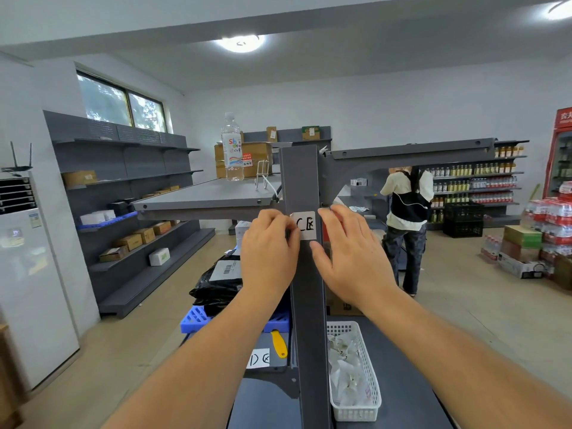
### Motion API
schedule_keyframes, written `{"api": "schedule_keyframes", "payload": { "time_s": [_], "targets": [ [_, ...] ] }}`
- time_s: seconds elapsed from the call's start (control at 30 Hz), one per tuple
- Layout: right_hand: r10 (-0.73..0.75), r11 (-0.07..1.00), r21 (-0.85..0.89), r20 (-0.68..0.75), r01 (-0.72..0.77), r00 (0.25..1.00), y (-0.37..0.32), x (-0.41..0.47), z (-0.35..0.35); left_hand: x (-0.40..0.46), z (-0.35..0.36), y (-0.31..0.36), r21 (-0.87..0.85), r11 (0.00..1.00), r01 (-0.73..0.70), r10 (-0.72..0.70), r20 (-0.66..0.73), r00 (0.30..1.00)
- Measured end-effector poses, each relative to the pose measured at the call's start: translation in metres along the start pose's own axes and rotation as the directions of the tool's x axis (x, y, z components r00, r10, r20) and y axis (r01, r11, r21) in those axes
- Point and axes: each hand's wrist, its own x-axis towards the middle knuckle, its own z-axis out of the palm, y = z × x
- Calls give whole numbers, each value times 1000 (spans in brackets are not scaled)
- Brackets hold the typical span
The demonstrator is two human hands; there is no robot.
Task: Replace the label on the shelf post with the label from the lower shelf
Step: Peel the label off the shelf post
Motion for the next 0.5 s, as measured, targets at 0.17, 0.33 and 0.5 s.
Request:
{"api": "schedule_keyframes", "payload": {
  "time_s": [0.17,0.33,0.5],
  "targets": [
    [2,1000,-18,-7,-2,1000,6,-2,-3,-3,-1,-4,-69,997,39,-40,-17,999],
    [17,999,-31,10,-17,1000,11,-5,-1,5,-4,2,-62,996,57,-60,-45,997],
    [20,999,-43,24,-19,1000,16,-6,-2,11,-6,7,-44,995,93,-93,-2,996]
  ]
}}
